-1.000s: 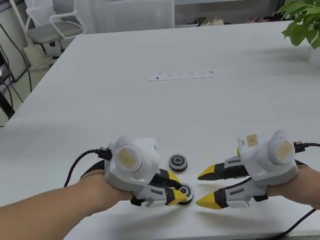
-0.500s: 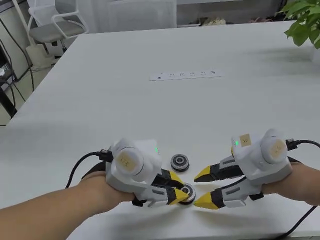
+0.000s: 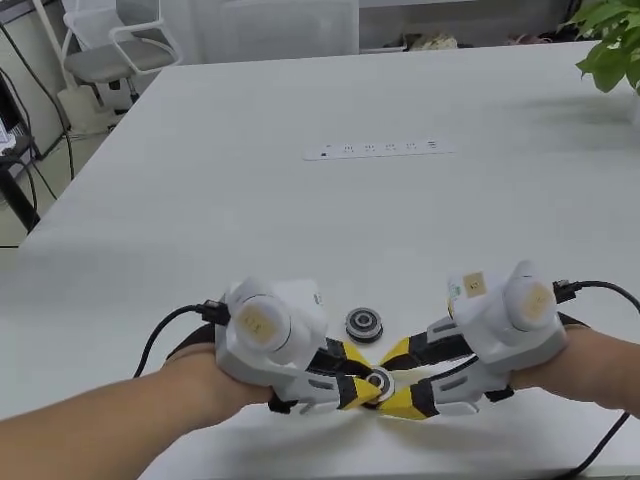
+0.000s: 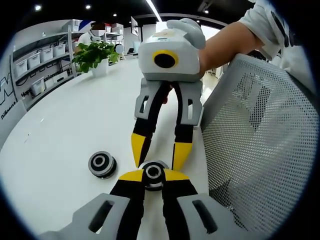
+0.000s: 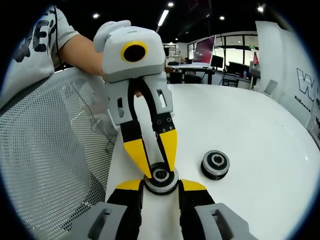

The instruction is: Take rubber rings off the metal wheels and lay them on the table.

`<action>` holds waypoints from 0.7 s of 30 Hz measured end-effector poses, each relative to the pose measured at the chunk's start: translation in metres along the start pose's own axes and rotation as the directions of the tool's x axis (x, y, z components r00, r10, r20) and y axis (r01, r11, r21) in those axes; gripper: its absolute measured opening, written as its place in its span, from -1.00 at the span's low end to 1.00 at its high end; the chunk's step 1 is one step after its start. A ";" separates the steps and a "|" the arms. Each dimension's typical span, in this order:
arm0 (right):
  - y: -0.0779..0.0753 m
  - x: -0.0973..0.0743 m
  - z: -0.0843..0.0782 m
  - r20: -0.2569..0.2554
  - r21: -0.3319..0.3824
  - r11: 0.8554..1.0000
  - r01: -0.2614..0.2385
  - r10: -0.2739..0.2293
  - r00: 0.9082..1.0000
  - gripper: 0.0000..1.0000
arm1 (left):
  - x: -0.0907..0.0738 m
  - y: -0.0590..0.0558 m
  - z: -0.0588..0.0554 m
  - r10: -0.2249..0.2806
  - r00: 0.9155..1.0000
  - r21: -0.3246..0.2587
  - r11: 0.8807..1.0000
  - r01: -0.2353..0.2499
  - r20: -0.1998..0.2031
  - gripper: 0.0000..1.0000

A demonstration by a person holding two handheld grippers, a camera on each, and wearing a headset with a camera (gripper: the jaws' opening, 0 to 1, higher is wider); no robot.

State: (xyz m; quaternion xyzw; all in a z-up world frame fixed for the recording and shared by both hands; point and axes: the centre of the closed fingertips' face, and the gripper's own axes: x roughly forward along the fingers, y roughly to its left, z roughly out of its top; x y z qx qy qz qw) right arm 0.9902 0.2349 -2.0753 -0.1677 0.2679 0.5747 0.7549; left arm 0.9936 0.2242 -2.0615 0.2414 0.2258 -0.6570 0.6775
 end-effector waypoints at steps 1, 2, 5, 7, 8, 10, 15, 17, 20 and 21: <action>0.000 0.001 0.003 0.021 0.029 1.000 0.001 -0.001 1.000 -0.50 | 0.000 0.000 0.000 0.000 1.000 0.000 1.000 0.000 0.000 -0.85; 0.000 0.001 0.004 0.032 0.048 0.999 -0.001 -0.001 0.999 -0.50 | 0.000 0.000 0.000 0.001 1.000 0.000 1.000 -0.001 0.001 -0.85; 0.000 0.001 0.002 0.026 0.033 0.999 0.007 -0.008 1.000 -0.50 | 0.001 0.000 0.000 0.002 1.000 -0.001 1.000 -0.002 0.003 -0.85; 0.000 -0.001 0.001 0.031 0.032 0.999 0.011 -0.012 0.999 -0.50 | 0.001 0.000 0.000 0.003 1.000 -0.001 1.000 -0.003 0.004 -0.85; 0.000 -0.001 0.000 0.034 0.034 0.999 0.013 -0.014 0.999 -0.50 | 0.001 0.000 0.000 0.003 1.000 -0.002 1.000 -0.003 0.004 -0.85; -0.001 -0.002 -0.001 0.035 0.044 0.999 0.021 -0.022 0.999 -0.51 | 0.001 0.001 0.000 0.003 1.000 -0.002 1.000 -0.003 0.005 -0.85; -0.001 -0.003 -0.005 0.028 0.048 0.998 0.030 -0.031 0.999 -0.53 | 0.001 0.001 0.000 0.004 1.000 -0.002 1.000 -0.004 0.008 -0.86; -0.001 -0.004 -0.006 0.022 0.044 0.999 0.033 -0.034 0.999 -0.56 | 0.001 0.001 0.000 0.004 1.000 -0.002 1.000 -0.004 0.008 -0.86; -0.001 -0.005 -0.008 0.025 0.058 0.998 0.034 -0.035 0.999 -0.60 | 0.001 0.001 0.000 0.004 1.000 -0.002 1.000 -0.004 0.009 -0.86; 0.000 -0.005 -0.008 0.026 0.059 0.998 0.033 -0.035 0.999 -0.61 | 0.001 0.001 -0.001 0.005 1.000 -0.002 1.000 -0.005 0.009 -0.86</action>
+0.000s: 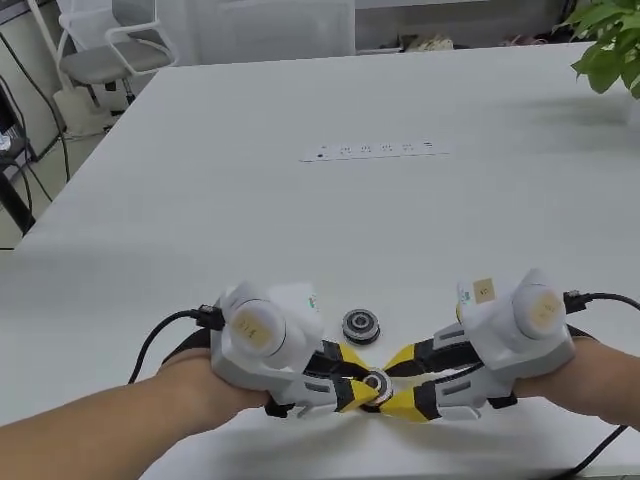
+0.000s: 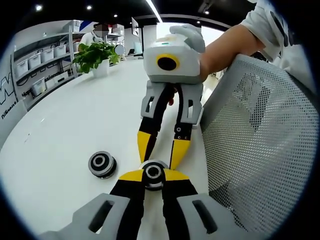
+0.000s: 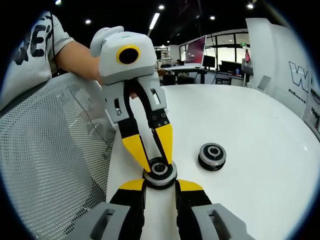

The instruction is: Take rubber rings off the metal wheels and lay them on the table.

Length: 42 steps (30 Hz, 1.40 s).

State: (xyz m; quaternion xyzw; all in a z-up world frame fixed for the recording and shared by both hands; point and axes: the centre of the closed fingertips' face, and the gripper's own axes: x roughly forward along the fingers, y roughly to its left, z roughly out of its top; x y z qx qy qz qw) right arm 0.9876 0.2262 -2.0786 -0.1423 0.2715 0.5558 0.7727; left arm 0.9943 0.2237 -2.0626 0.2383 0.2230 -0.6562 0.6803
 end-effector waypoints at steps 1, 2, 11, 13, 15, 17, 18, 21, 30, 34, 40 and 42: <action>0.000 0.000 0.000 -0.001 0.000 1.000 0.000 0.000 1.000 -0.61 | 0.000 0.000 0.000 0.000 1.000 -0.001 1.000 0.000 0.000 -0.86; 0.000 0.000 0.000 -0.002 -0.001 1.000 0.001 -0.001 1.000 -0.61 | 0.000 0.000 0.000 0.001 1.000 -0.001 1.000 -0.001 0.000 -0.86; 0.000 -0.002 -0.002 -0.005 0.010 1.000 0.007 -0.007 1.000 -0.68 | 0.000 0.000 0.000 0.003 1.000 -0.003 1.000 -0.003 0.002 -0.86; 0.000 -0.002 -0.002 -0.008 0.005 1.000 0.009 -0.009 1.000 -0.69 | 0.000 0.000 0.000 0.003 1.000 -0.004 1.000 -0.003 0.002 -0.86; 0.000 -0.003 -0.001 -0.011 0.002 1.000 0.009 -0.009 1.000 -0.69 | 0.000 0.000 0.000 0.003 1.000 -0.003 1.000 -0.003 0.002 -0.86; 0.001 -0.003 -0.001 -0.012 -0.008 1.000 0.011 -0.011 1.000 -0.70 | 0.000 0.000 0.000 0.004 1.000 -0.003 1.000 -0.004 0.002 -0.86; 0.001 -0.003 -0.001 -0.013 -0.020 1.000 0.012 -0.013 1.000 -0.70 | 0.000 0.000 0.000 0.004 1.000 -0.002 1.000 -0.004 0.002 -0.86; 0.001 -0.003 -0.001 -0.019 -0.023 1.000 0.016 -0.016 1.000 -0.70 | 0.000 0.000 0.000 0.005 1.000 -0.002 1.000 -0.005 0.002 -0.86; 0.001 -0.004 -0.002 -0.024 -0.019 1.000 0.019 -0.020 1.000 -0.74 | 0.000 0.000 0.000 0.006 1.000 -0.002 1.000 -0.006 0.003 -0.86; 0.001 -0.005 -0.004 -0.029 -0.013 1.000 0.018 -0.019 0.999 -0.83 | 0.000 0.000 0.000 0.007 1.000 -0.003 1.000 -0.007 0.003 -0.86; -0.003 -0.009 -0.006 -0.054 -0.027 0.999 0.037 -0.039 0.998 -1.00 | 0.000 0.000 0.000 0.007 1.000 -0.004 1.000 -0.006 0.003 -0.86; -0.004 -0.009 -0.007 -0.054 -0.022 0.999 0.039 -0.040 0.998 -1.00 | 0.000 0.000 0.000 0.006 1.000 -0.004 1.000 -0.006 0.002 -0.86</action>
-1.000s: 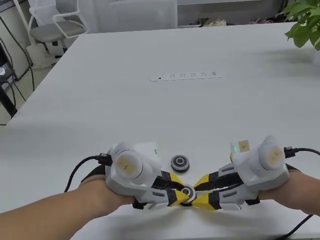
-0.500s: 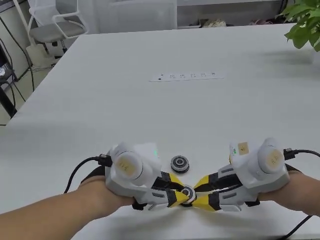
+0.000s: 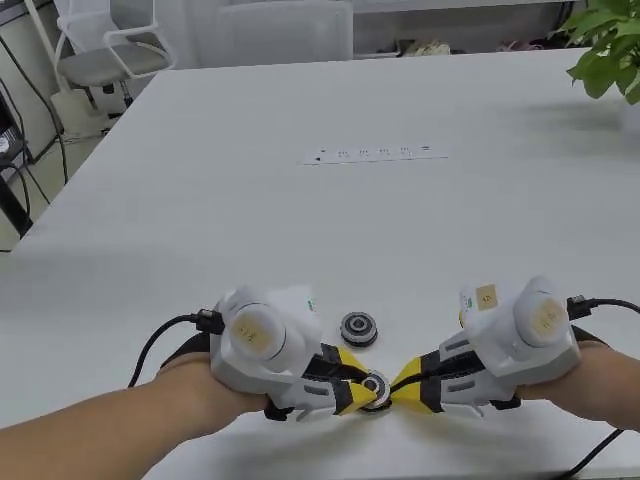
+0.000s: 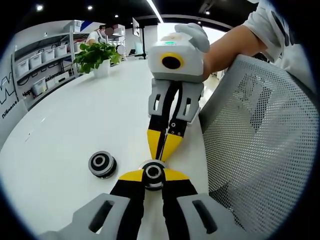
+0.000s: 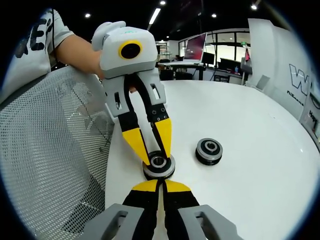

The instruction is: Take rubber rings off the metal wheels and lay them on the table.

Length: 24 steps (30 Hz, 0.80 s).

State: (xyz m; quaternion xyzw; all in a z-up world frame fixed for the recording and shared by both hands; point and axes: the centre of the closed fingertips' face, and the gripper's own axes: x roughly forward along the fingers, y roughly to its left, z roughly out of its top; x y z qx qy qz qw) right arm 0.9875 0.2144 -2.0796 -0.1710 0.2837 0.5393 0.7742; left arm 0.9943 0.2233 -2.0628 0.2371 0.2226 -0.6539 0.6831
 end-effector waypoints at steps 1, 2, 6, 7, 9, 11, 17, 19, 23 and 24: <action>0.000 0.000 0.000 0.001 0.004 1.000 0.000 0.000 1.000 -1.00 | 0.000 0.000 0.000 0.000 1.000 0.000 1.000 0.000 -0.001 -0.86; 0.000 -0.001 0.000 0.002 0.008 1.000 0.000 0.000 1.000 -1.00 | 0.000 0.000 0.000 0.000 1.000 0.000 1.000 0.000 -0.001 -0.86; -0.001 -0.003 0.000 0.011 0.039 0.999 0.003 -0.003 1.000 -1.00 | 0.000 0.000 0.000 0.002 1.000 -0.001 1.000 -0.003 -0.005 -0.86; -0.002 -0.004 0.000 0.011 0.044 0.999 0.007 -0.008 1.000 -1.00 | 0.000 0.001 0.000 0.003 1.000 -0.003 1.000 -0.003 -0.006 -0.86; -0.002 -0.004 0.001 0.016 0.054 0.998 0.007 -0.008 1.000 -1.00 | 0.001 0.001 0.000 0.004 1.000 -0.001 1.000 -0.004 -0.009 -0.86; -0.002 -0.004 0.001 0.015 0.060 0.998 0.008 -0.008 1.000 -1.00 | 0.001 0.001 0.000 0.004 1.000 0.000 1.000 -0.004 -0.010 -0.86; -0.001 -0.006 0.002 0.024 0.114 0.993 0.002 -0.005 1.000 -1.00 | 0.000 0.001 0.000 0.004 1.000 -0.003 1.000 -0.004 -0.009 -0.86; -0.002 -0.008 0.004 0.043 0.145 0.989 -0.004 -0.003 0.999 -1.00 | 0.000 0.001 0.000 0.003 1.000 -0.002 1.000 -0.003 -0.009 -0.86; -0.001 -0.006 0.003 0.038 0.144 0.990 0.000 -0.006 0.999 -1.00 | 0.000 0.001 0.000 0.003 1.000 -0.004 1.000 -0.003 -0.008 -0.86; -0.001 -0.005 0.002 0.032 0.140 0.990 0.003 -0.008 0.999 -1.00 | 0.000 0.001 0.000 0.004 1.000 -0.005 1.000 -0.004 -0.008 -0.86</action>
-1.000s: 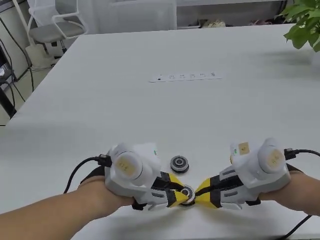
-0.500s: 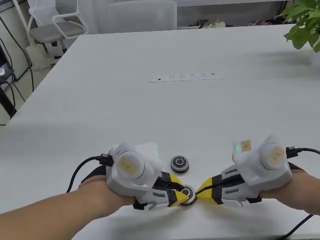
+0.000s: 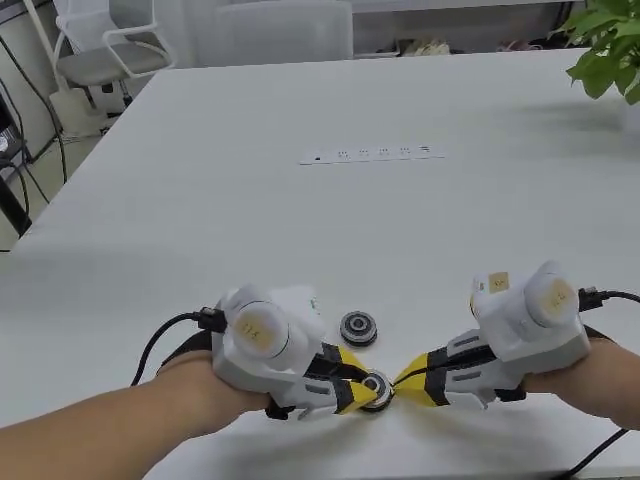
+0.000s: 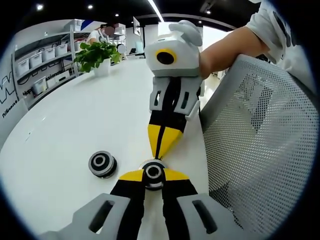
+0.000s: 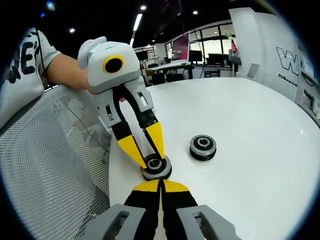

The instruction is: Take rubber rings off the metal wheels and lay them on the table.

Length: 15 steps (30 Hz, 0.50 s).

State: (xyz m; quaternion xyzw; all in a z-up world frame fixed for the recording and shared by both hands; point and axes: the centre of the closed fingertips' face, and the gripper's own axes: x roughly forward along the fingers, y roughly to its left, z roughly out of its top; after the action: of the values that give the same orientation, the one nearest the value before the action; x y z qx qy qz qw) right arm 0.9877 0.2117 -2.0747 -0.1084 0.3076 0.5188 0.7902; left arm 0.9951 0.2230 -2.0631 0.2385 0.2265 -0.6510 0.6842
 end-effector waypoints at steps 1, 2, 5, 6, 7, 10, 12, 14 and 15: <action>-0.001 0.001 0.000 -0.002 -0.001 1.000 0.006 -0.006 1.000 -1.00 | 0.000 0.000 0.000 0.000 1.000 0.000 1.000 0.000 0.000 -0.86; -0.002 0.001 0.000 -0.002 0.001 1.000 0.013 -0.013 1.000 -1.00 | 0.000 0.000 0.000 0.001 1.000 0.000 1.000 -0.001 -0.001 -0.86; -0.006 0.001 0.002 0.007 0.023 0.999 0.031 -0.031 0.999 -1.00 | 0.000 0.000 0.000 0.004 1.000 0.000 1.000 -0.004 -0.001 -0.86; -0.007 0.001 0.003 0.015 0.033 0.999 0.032 -0.032 0.999 -1.00 | 0.000 0.000 0.000 0.004 1.000 0.000 1.000 -0.004 -0.002 -0.86; -0.008 0.001 0.005 0.026 0.045 0.998 0.032 -0.033 0.999 -1.00 | 0.000 0.000 0.000 0.006 1.000 0.001 1.000 -0.006 -0.003 -0.86; -0.008 -0.001 0.009 0.050 0.076 0.997 0.024 -0.027 0.998 -1.00 | 0.000 0.000 0.000 0.008 1.000 0.002 1.000 -0.008 -0.004 -0.86; -0.006 0.000 0.010 0.060 0.082 0.997 0.016 -0.021 0.998 -1.00 | 0.000 0.000 0.000 0.008 1.000 0.002 1.000 -0.008 -0.004 -0.86; -0.005 0.000 0.012 0.067 0.081 0.997 0.009 -0.014 0.998 -1.00 | 0.000 0.000 0.000 0.008 1.000 0.003 1.000 -0.008 -0.004 -0.86; -0.005 0.000 0.012 0.065 0.073 0.997 0.008 -0.013 0.998 -1.00 | 0.000 0.000 0.000 0.008 1.000 0.003 1.000 -0.008 -0.004 -0.86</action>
State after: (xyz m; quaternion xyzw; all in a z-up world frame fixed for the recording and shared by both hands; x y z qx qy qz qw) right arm 0.9964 0.2151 -2.0661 -0.0639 0.2995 0.5065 0.8060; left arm 0.9948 0.2227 -2.0632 0.2417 0.2260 -0.6482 0.6859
